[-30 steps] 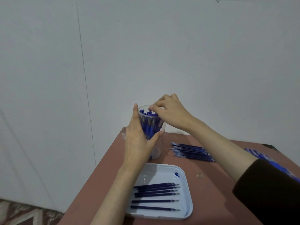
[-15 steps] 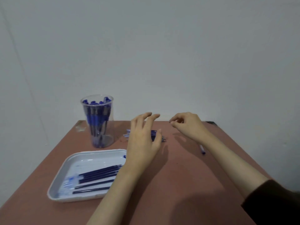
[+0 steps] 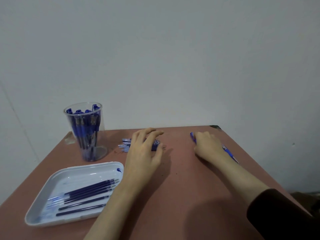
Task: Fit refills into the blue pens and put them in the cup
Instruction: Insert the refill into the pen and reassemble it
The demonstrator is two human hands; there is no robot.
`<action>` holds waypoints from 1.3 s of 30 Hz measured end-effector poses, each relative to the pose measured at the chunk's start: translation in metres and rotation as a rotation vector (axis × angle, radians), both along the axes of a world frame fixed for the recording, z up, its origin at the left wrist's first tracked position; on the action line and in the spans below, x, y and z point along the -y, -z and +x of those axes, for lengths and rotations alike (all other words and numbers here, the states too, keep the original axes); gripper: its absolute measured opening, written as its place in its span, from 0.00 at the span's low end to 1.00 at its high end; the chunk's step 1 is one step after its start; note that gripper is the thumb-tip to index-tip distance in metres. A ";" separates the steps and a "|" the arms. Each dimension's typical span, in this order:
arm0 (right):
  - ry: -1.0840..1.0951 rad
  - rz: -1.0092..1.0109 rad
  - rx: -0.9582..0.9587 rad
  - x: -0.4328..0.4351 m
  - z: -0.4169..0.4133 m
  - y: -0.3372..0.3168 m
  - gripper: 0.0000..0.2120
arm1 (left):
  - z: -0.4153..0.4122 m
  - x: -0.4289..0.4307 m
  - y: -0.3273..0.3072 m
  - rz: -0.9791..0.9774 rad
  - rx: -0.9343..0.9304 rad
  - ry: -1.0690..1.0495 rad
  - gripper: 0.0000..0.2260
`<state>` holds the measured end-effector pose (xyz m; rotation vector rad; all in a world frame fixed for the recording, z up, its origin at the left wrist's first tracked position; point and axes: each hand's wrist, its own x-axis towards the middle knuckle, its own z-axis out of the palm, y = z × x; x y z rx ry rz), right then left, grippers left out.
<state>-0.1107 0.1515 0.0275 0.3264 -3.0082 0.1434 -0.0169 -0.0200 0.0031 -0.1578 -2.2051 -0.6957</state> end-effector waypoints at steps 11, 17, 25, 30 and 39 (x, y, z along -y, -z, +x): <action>-0.363 -0.678 -0.078 0.054 0.040 -0.005 0.13 | 0.001 0.035 -0.006 0.174 0.156 -0.079 0.21; -0.453 -0.755 -0.059 0.070 0.040 0.016 0.10 | 0.002 0.045 -0.011 0.422 0.113 -0.113 0.09; -0.512 -0.615 -0.196 0.067 0.041 0.019 0.08 | 0.003 0.038 -0.010 0.472 0.146 -0.003 0.07; -0.484 -0.553 -0.244 0.063 0.046 0.016 0.11 | 0.002 0.036 -0.009 0.479 0.179 0.032 0.06; -0.421 -0.497 -0.225 0.059 0.046 0.014 0.15 | 0.004 0.037 -0.012 0.475 0.188 0.060 0.05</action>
